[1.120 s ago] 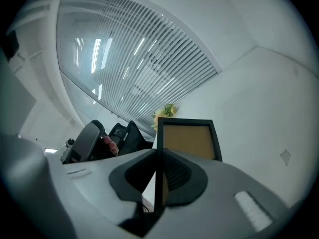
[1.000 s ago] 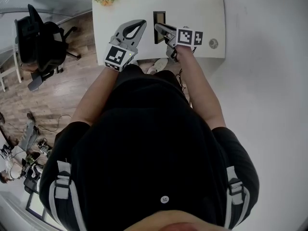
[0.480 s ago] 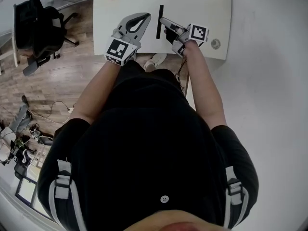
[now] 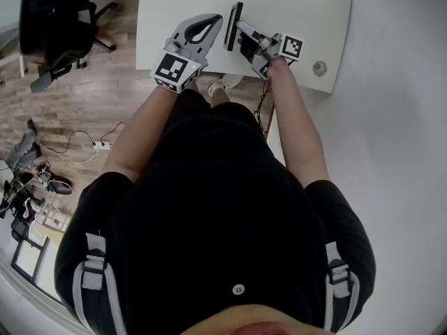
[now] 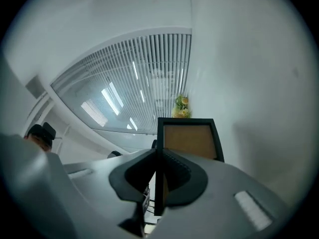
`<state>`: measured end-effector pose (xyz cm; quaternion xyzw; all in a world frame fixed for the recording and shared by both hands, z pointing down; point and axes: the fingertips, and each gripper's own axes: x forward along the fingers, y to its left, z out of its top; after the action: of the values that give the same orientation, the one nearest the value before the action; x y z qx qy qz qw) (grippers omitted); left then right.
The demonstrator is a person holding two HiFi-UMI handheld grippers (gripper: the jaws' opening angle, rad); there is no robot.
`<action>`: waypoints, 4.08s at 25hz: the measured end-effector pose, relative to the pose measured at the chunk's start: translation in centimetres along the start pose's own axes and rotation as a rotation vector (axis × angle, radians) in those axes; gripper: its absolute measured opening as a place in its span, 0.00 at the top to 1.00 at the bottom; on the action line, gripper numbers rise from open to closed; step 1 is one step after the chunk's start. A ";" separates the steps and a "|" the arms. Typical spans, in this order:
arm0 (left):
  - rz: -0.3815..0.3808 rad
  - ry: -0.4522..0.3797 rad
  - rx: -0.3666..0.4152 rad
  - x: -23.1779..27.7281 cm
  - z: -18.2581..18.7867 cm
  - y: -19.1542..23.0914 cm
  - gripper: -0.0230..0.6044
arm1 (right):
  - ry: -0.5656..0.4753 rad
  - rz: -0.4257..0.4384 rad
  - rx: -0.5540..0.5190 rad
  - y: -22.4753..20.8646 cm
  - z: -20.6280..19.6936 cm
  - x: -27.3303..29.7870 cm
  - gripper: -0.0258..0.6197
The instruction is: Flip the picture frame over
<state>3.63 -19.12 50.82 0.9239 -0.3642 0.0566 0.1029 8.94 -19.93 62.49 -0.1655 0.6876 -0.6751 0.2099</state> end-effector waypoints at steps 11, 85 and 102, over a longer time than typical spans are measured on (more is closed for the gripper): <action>0.002 0.004 -0.007 -0.4 -0.3 0.2 0.96 | 0.044 -0.040 0.025 -2.6 -0.1 -0.7 0.88; -0.124 -0.079 0.125 -0.4 11.4 -8.5 0.96 | -0.106 -0.408 -1.451 23.5 -0.6 -8.3 0.82; -0.135 -0.110 0.191 -0.7 13.2 -10.0 0.96 | -0.186 -0.403 -1.485 26.6 -0.5 -9.1 0.94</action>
<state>10.32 -14.59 36.35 0.9536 -0.2991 0.0332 -0.0023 17.96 -13.94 36.56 -0.4408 0.8961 -0.0456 -0.0260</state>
